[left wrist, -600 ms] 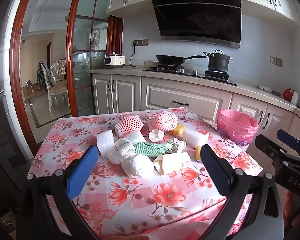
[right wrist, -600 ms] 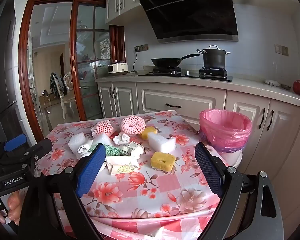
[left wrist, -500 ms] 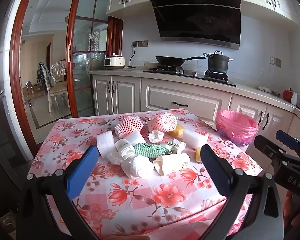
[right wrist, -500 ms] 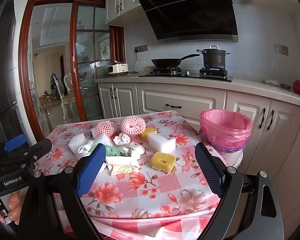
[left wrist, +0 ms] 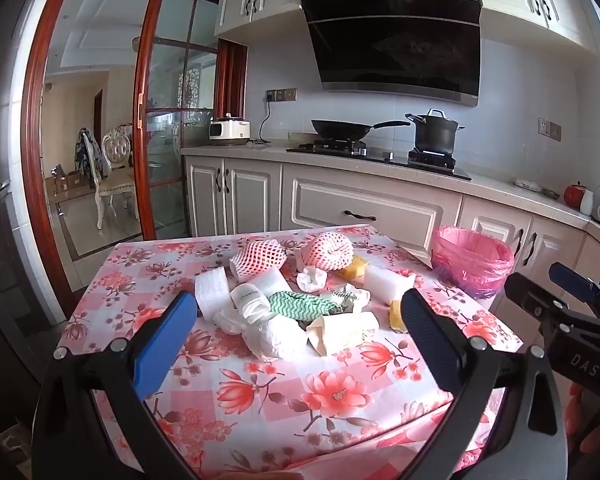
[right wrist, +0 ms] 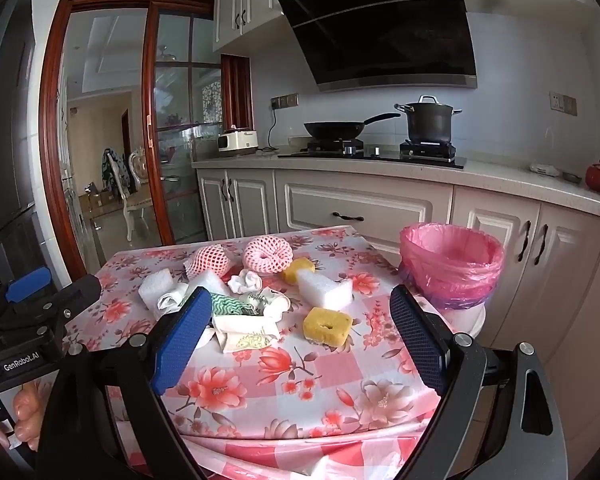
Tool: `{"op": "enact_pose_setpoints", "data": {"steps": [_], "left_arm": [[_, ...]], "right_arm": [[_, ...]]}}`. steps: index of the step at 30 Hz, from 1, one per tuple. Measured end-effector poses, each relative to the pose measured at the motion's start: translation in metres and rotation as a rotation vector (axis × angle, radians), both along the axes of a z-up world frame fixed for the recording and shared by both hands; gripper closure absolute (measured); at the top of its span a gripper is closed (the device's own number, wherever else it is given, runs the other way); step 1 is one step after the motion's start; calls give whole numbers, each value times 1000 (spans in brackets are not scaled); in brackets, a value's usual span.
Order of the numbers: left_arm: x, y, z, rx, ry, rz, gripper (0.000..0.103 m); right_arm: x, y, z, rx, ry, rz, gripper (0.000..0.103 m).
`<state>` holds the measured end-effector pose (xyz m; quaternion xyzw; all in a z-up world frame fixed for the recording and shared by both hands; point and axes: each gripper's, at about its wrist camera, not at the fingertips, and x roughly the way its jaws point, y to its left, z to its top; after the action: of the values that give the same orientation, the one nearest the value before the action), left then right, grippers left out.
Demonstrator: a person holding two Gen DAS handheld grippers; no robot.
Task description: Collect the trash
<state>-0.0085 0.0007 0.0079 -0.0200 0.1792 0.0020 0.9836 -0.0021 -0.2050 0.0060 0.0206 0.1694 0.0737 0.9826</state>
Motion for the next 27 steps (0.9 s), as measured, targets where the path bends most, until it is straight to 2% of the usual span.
{"op": "enact_pose_setpoints", "data": {"steps": [27], "left_arm": [[-3, 3, -2, -14, -15, 9, 4]], "right_arm": [[-1, 1, 1, -1, -11, 0, 18]]}}
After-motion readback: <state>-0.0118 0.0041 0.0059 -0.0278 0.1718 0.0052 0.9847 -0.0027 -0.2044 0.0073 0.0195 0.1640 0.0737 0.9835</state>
